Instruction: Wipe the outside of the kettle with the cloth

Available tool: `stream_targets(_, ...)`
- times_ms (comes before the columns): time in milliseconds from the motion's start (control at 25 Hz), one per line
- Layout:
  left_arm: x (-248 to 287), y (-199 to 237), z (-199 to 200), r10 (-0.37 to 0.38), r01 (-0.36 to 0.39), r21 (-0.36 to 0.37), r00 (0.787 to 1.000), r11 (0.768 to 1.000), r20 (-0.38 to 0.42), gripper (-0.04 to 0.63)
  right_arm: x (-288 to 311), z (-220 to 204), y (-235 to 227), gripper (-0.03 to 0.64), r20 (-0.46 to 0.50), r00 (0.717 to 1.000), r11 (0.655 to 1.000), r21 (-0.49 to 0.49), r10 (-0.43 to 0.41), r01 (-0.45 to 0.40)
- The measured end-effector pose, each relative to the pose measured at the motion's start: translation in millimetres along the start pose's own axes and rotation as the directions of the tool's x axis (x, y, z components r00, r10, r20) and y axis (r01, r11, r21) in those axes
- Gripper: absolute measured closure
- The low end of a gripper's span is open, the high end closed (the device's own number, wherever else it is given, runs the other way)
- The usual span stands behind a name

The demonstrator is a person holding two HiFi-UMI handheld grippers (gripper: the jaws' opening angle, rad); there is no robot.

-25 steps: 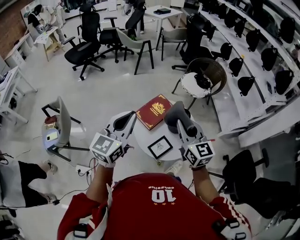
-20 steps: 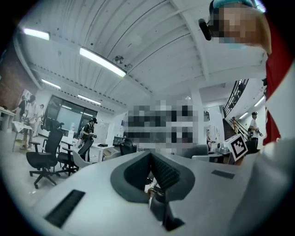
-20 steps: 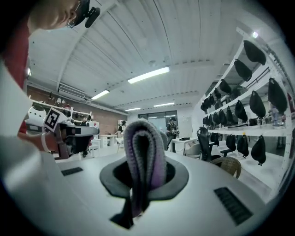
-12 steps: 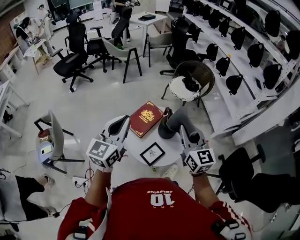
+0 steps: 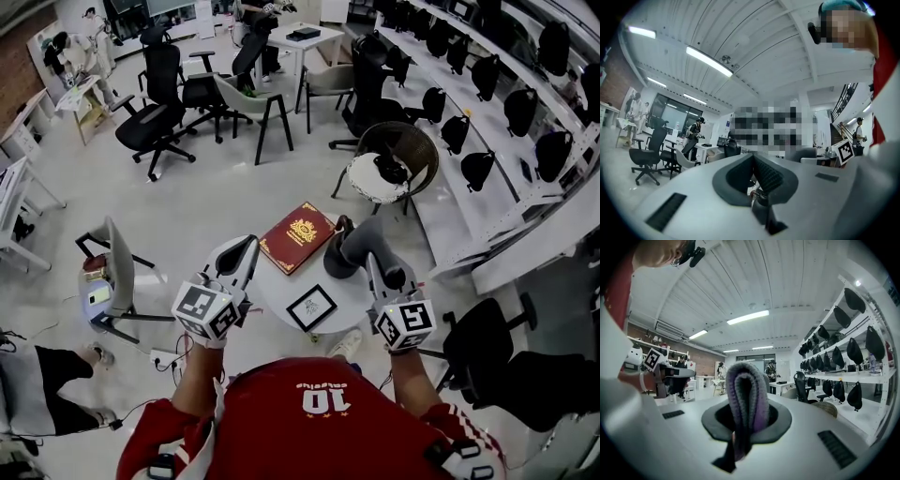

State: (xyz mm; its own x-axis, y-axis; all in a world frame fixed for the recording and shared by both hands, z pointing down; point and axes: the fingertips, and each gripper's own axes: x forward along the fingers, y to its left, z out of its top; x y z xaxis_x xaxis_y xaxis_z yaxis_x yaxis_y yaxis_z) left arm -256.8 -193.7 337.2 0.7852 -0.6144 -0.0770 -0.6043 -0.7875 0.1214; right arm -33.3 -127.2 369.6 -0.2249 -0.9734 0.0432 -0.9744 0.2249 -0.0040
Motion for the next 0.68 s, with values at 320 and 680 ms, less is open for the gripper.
stream_targets(320, -0.8, -4.7, 0.1, -0.004, 0.004, 0.009, 1.000, 1.000, -0.004, 0.588, -0.8, 1.7, -0.7, 0.571, 0.000, 1.000, 1.000, -0.005, 0.008, -0.008)
stream_targets(680, 1.9, -8.4, -3.3, -0.008, 0.008, 0.012, 1.000, 1.000, -0.018, 0.588, -6.5, 5.2, -5.0, 0.571, 0.007, 1.000, 1.000, -0.011, -0.004, 0.004)
